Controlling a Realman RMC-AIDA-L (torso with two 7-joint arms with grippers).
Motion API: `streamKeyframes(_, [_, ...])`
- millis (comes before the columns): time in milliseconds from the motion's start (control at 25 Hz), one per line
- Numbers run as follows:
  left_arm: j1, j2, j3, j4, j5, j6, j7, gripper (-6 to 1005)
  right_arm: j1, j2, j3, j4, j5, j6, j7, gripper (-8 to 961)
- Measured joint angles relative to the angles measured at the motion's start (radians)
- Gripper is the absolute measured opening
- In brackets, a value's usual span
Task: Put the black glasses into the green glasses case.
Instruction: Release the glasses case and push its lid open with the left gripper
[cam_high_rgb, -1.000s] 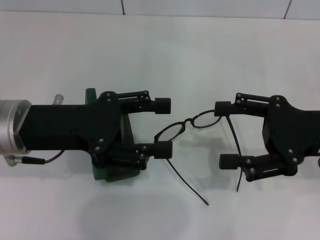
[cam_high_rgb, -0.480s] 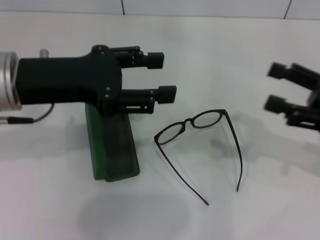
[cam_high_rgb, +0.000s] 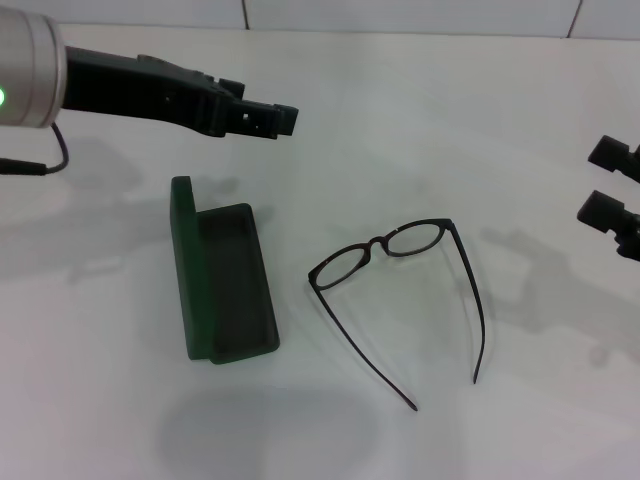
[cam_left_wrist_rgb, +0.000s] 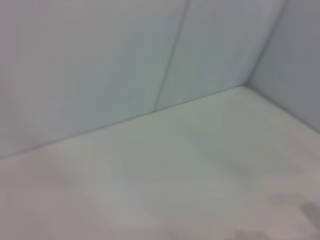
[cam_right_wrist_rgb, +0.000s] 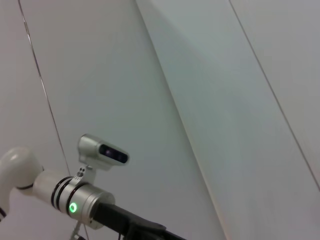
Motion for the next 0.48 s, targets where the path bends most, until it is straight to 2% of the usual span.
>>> streamKeyframes(240, [-0.023,-0.001,0.124,0.061,0.261,0.038,-0.224,749,0.004,-0.004,-0.003,0.005,-0.007,0.004,-0.019,884])
streamKeyframes(480, [-0.014,-0.005,0.258,0.119,0.441,0.071,-0.344,746,0.004,-0.006,-0.004,0.012,-0.007,0.003,-0.047,884])
